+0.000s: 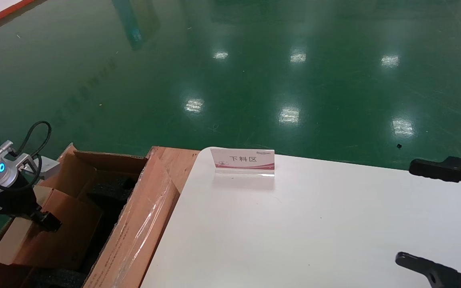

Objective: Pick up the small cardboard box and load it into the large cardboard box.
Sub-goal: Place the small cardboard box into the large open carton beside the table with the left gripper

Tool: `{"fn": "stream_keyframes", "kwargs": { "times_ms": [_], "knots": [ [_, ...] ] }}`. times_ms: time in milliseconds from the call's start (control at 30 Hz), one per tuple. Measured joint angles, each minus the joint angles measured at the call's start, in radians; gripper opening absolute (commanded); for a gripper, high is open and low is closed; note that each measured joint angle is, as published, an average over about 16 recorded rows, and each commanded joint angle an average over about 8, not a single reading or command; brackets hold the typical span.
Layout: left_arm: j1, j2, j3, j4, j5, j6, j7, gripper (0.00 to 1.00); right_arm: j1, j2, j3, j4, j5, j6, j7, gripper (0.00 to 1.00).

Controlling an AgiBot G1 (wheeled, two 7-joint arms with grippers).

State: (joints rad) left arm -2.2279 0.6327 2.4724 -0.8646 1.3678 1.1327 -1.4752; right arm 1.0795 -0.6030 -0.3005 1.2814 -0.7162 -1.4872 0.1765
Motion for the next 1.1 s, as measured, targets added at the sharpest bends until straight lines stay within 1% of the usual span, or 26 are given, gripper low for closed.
{"fn": "stream_keyframes", "kwargs": {
  "times_ms": [100,133,1100],
  "knots": [
    [0.011,0.004,-0.001,0.011,-0.009,0.004,0.003,0.94,0.000,0.000,0.000,0.000,0.000,0.000,0.000,1.00],
    [0.013,0.005,-0.002,0.014,-0.011,0.006,0.004,1.00,0.000,0.000,0.000,0.000,0.000,0.000,0.000,1.00],
    [0.009,0.005,0.000,0.007,-0.008,0.010,0.007,1.00,0.000,0.000,0.000,0.000,0.000,0.000,0.000,1.00]
  ]
}}
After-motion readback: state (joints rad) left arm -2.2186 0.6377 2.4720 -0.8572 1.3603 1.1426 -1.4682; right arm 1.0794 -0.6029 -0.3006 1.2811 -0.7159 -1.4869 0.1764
